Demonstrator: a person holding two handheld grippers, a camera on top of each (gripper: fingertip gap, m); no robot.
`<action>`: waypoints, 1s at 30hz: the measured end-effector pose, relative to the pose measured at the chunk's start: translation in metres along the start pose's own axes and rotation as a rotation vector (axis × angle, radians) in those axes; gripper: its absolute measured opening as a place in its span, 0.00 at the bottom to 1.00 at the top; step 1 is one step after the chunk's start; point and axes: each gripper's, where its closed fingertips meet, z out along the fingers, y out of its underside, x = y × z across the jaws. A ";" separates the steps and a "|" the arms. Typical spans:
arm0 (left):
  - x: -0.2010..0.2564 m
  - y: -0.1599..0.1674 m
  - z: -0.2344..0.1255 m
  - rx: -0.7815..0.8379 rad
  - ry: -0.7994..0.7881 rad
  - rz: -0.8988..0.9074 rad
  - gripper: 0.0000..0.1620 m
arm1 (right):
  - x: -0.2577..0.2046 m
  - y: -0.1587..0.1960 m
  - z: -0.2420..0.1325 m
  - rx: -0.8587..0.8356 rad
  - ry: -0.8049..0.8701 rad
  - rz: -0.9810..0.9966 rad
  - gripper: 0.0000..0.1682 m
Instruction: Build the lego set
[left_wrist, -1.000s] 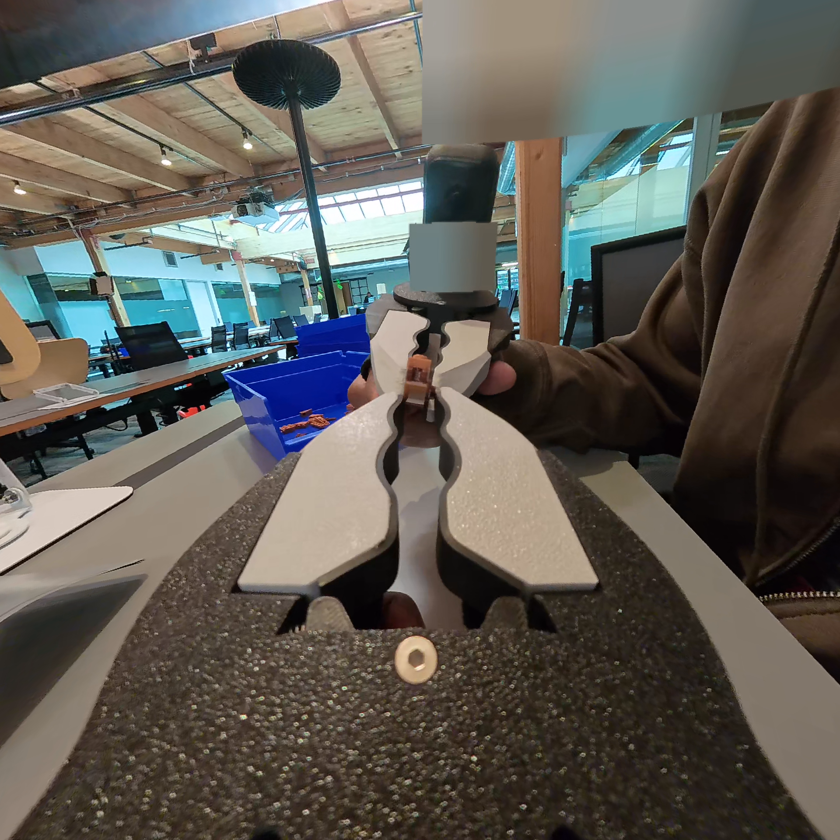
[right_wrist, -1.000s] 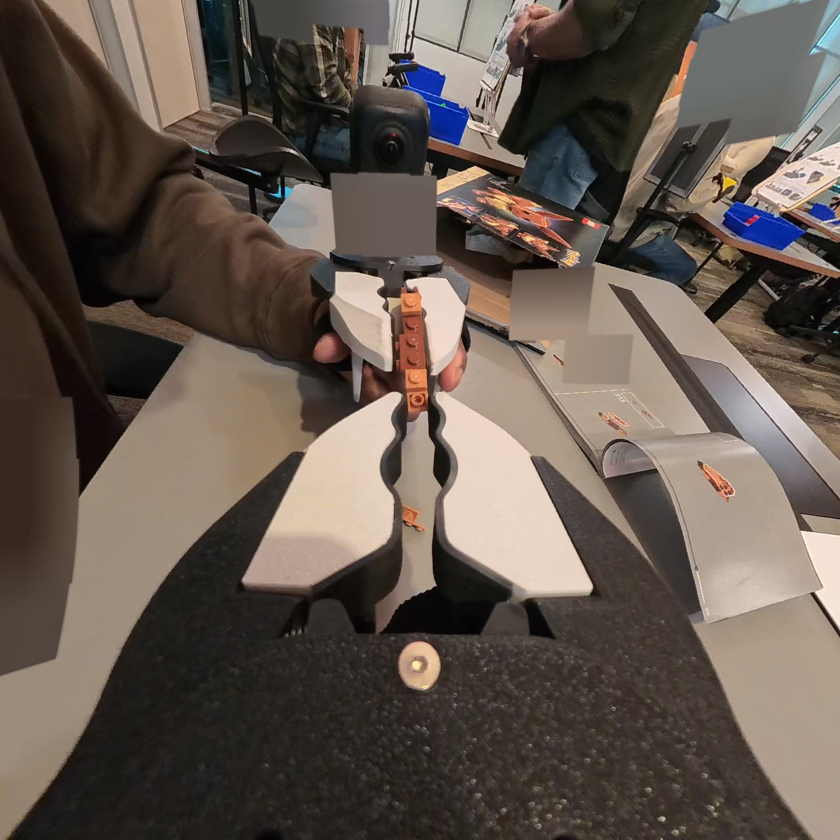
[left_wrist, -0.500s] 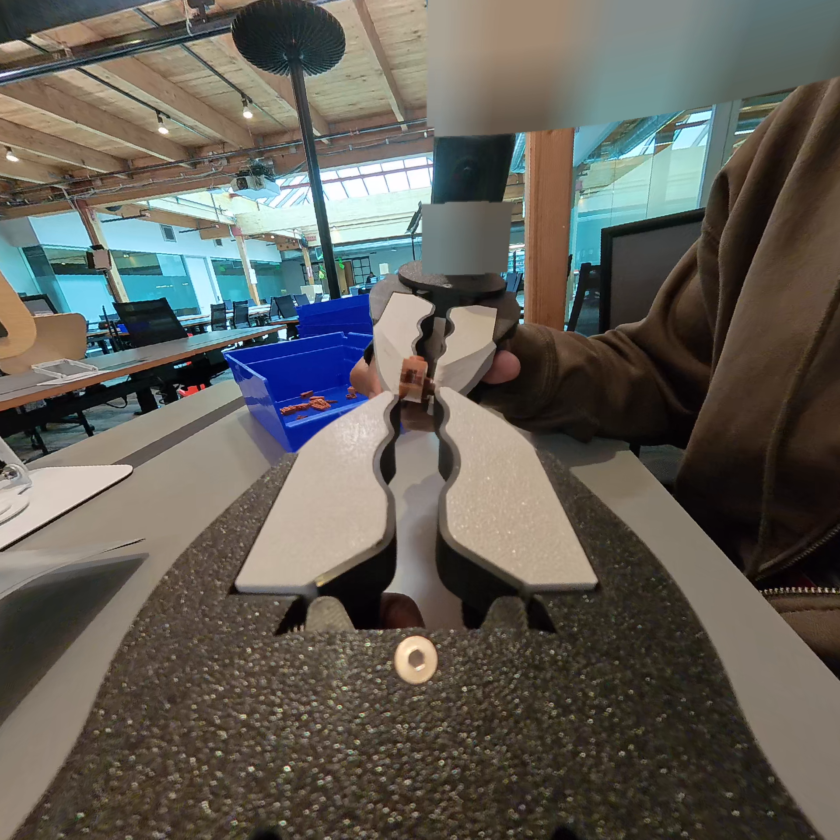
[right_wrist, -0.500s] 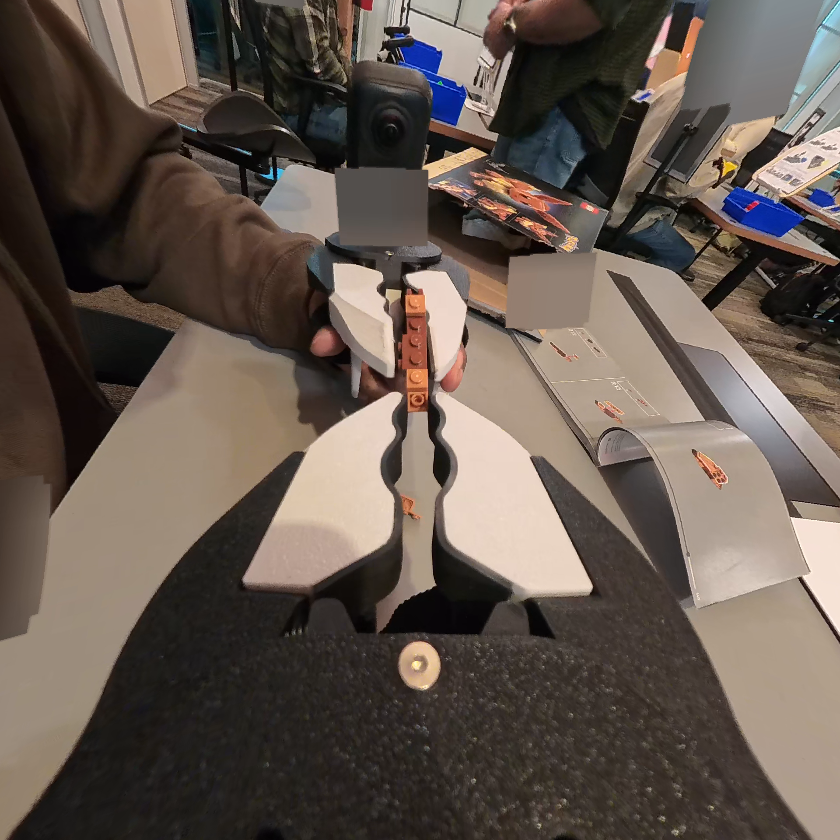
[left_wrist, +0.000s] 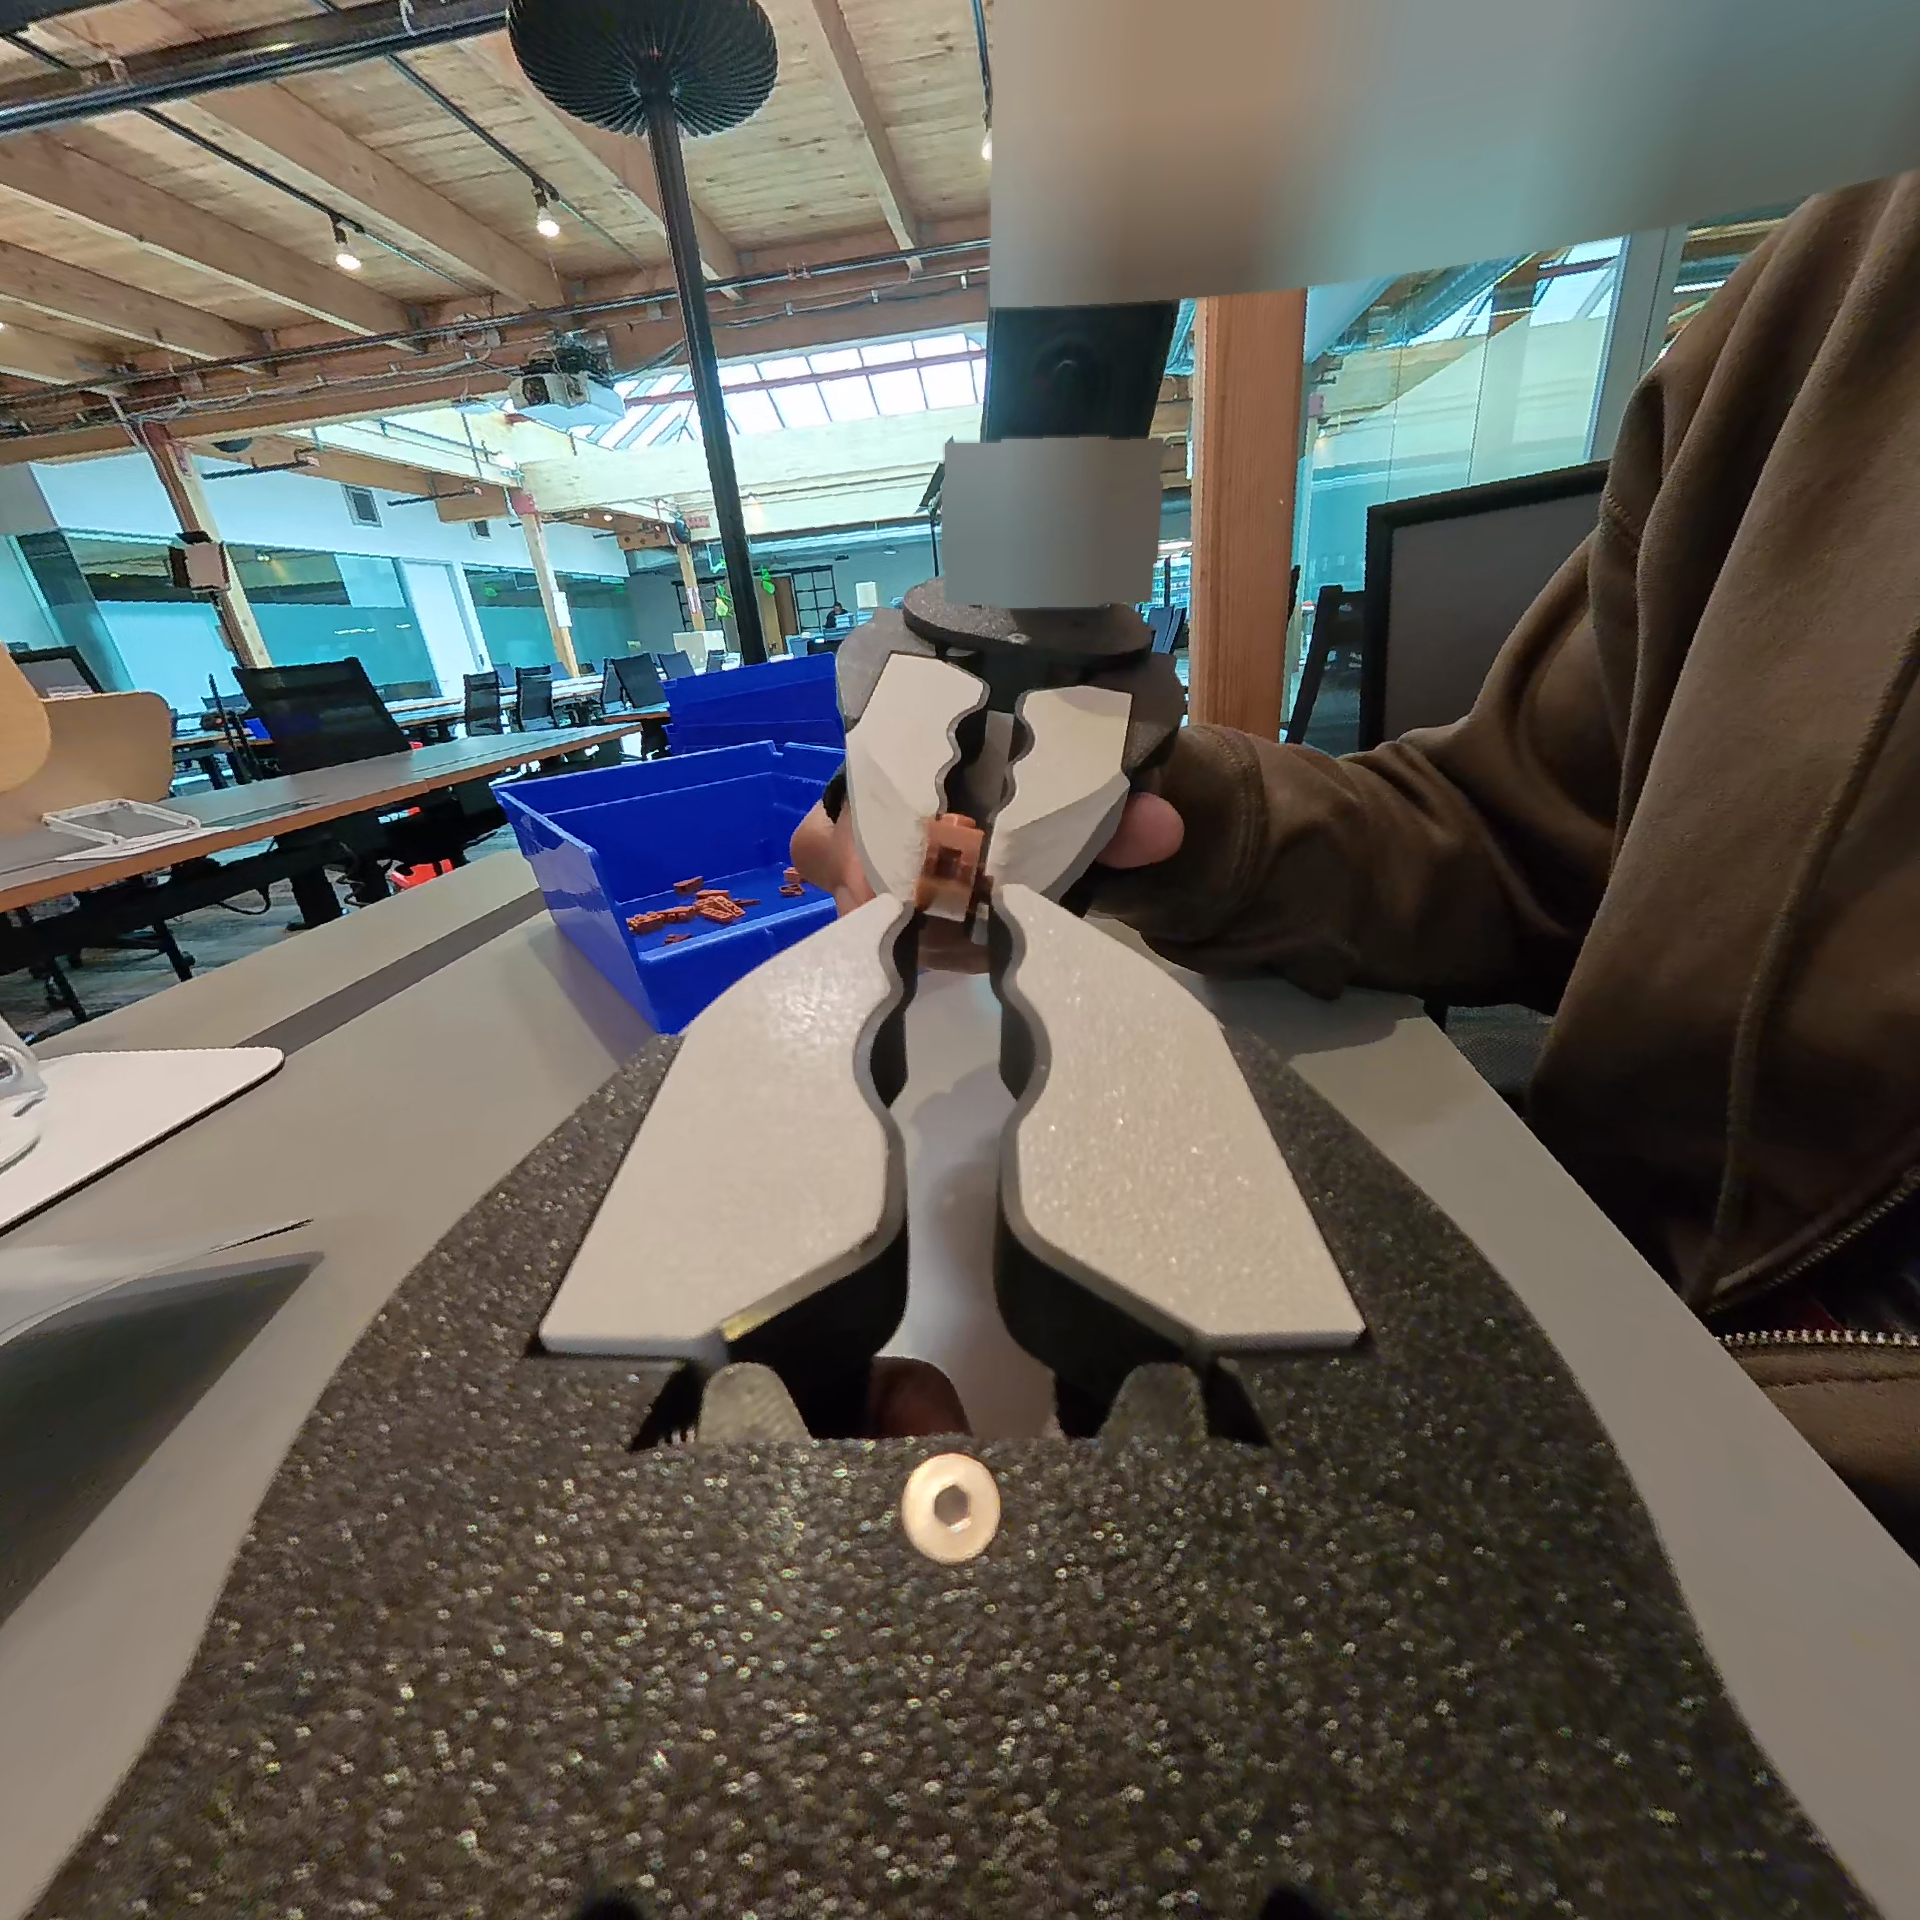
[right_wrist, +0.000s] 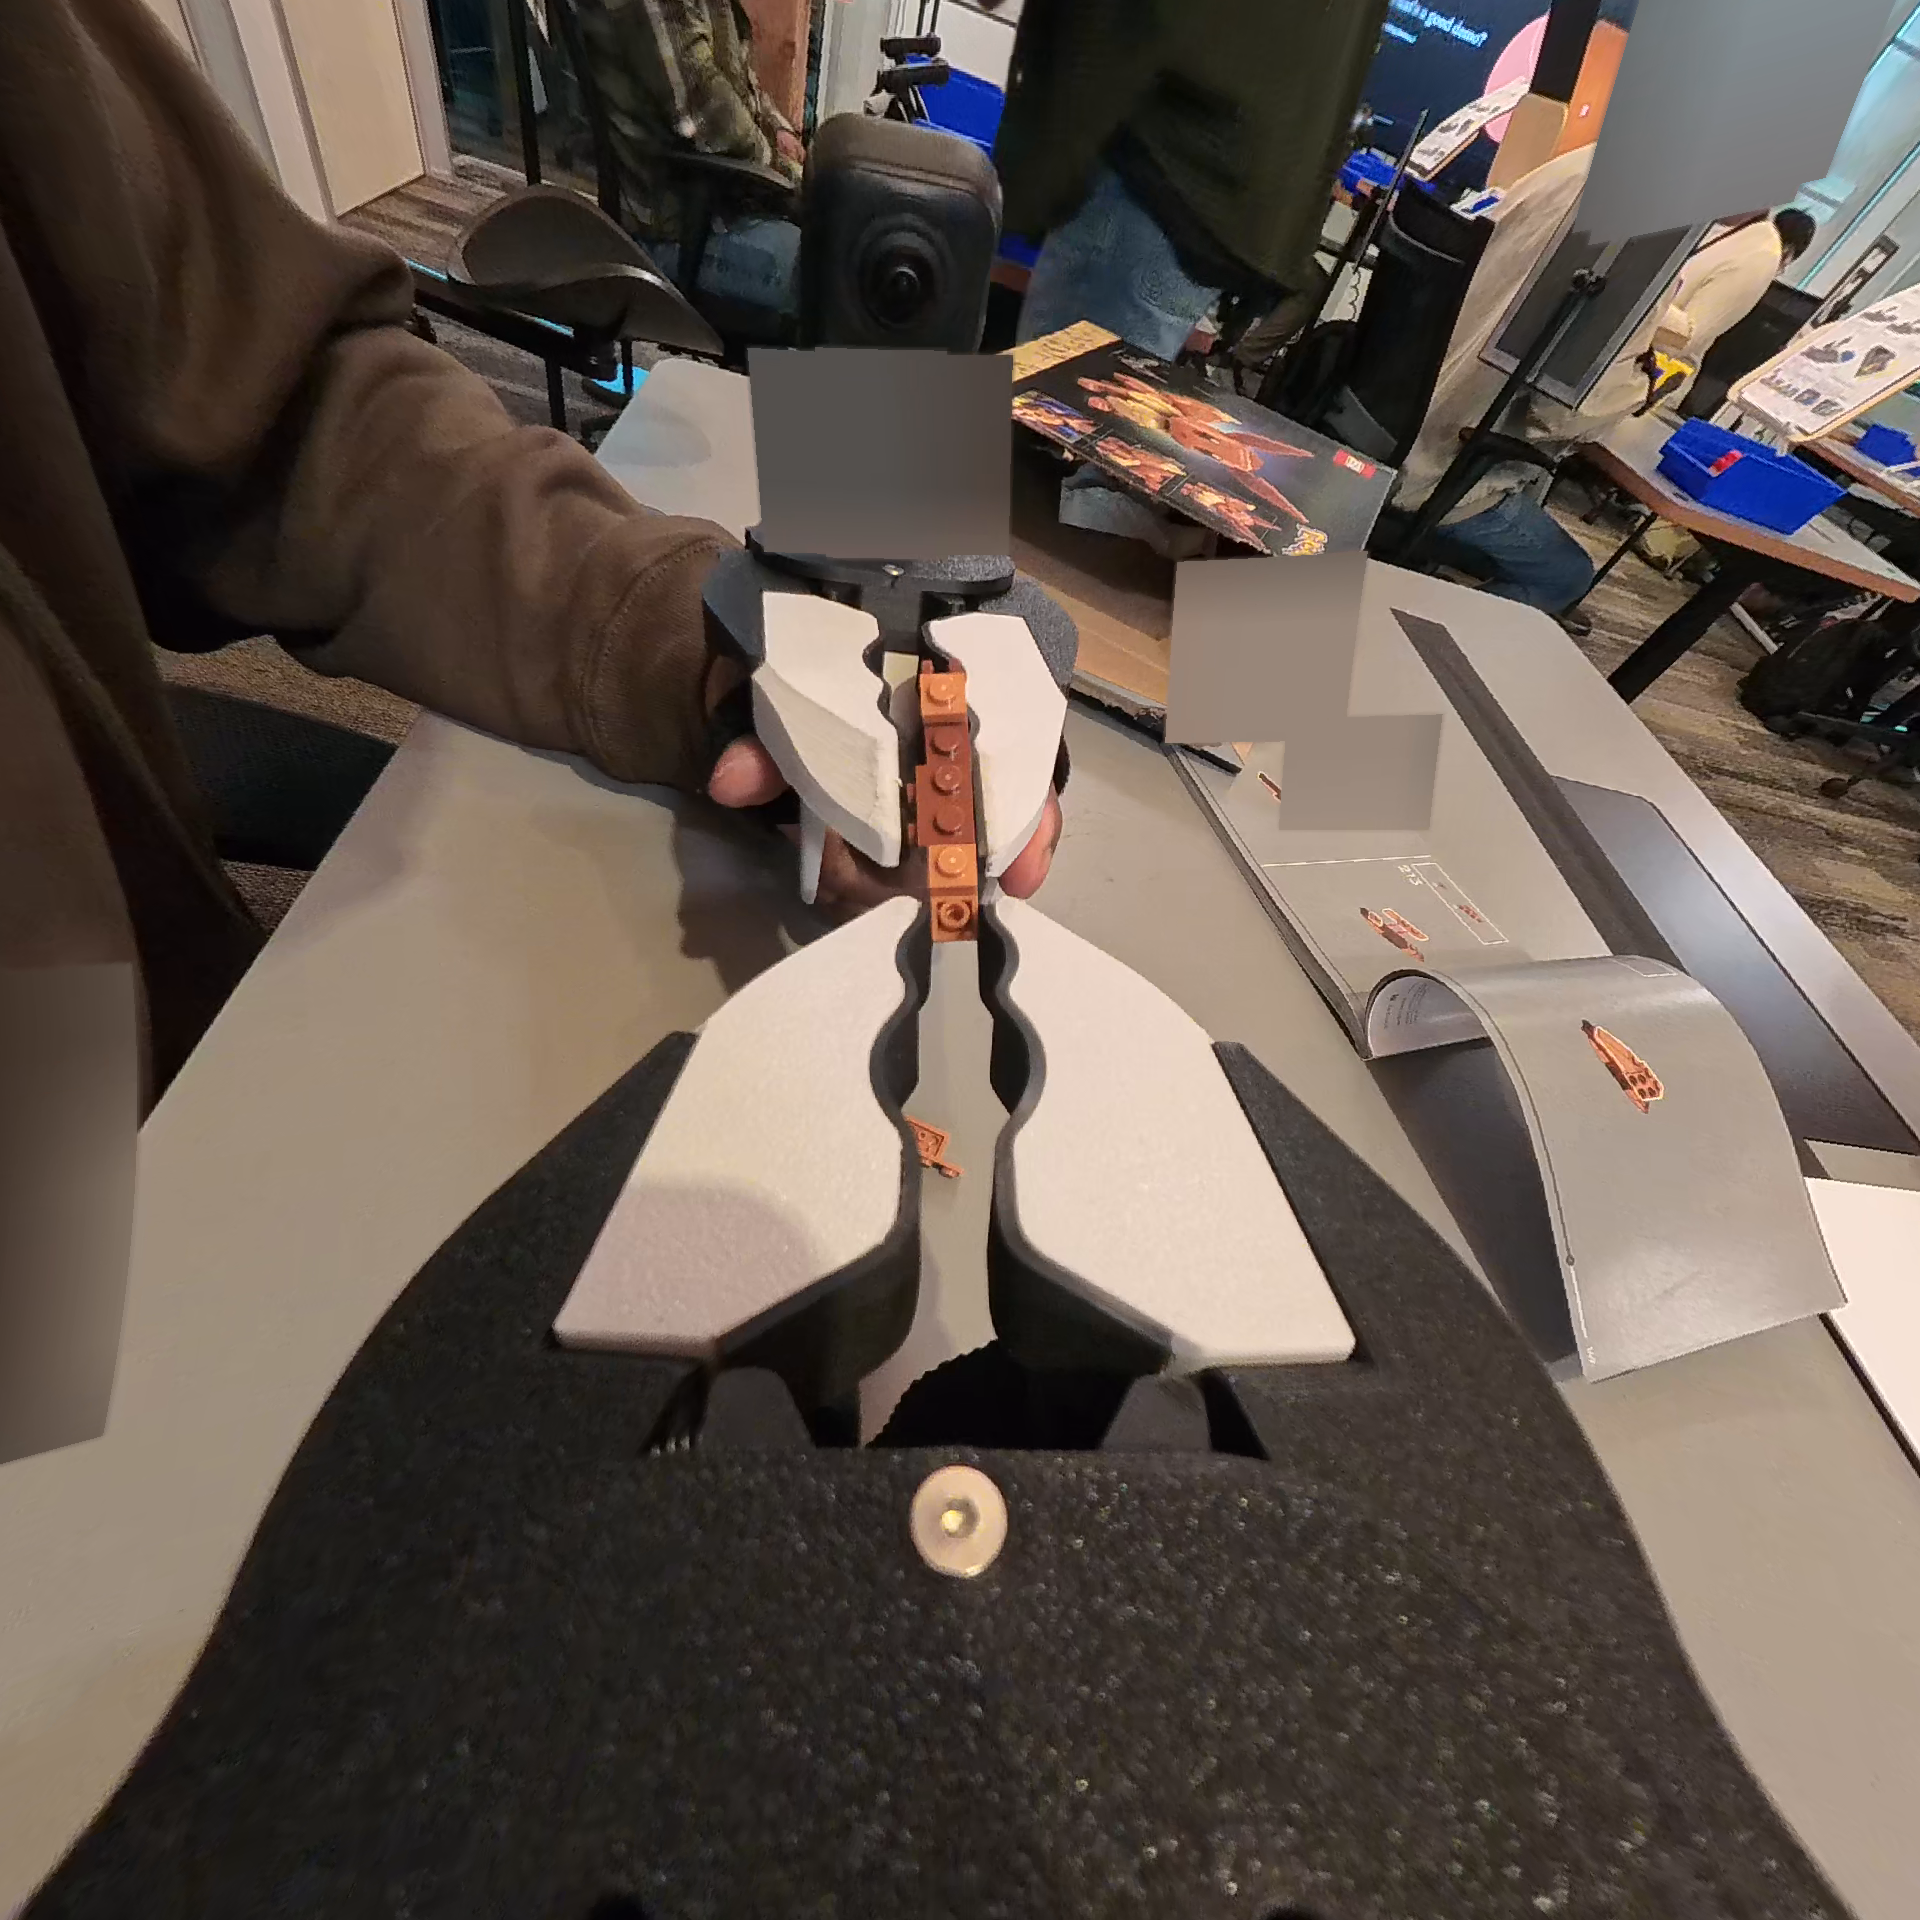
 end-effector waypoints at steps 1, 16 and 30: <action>0.000 0.000 0.000 -0.002 0.001 0.000 0.08 | 0.000 0.000 0.000 -0.001 0.000 -0.001 0.05; 0.000 0.003 0.001 -0.014 0.003 -0.008 0.08 | 0.000 0.001 0.000 -0.005 -0.004 0.004 0.04; -0.006 -0.006 -0.005 0.042 -0.003 -0.052 0.07 | 0.004 0.006 -0.001 0.002 0.001 0.015 0.06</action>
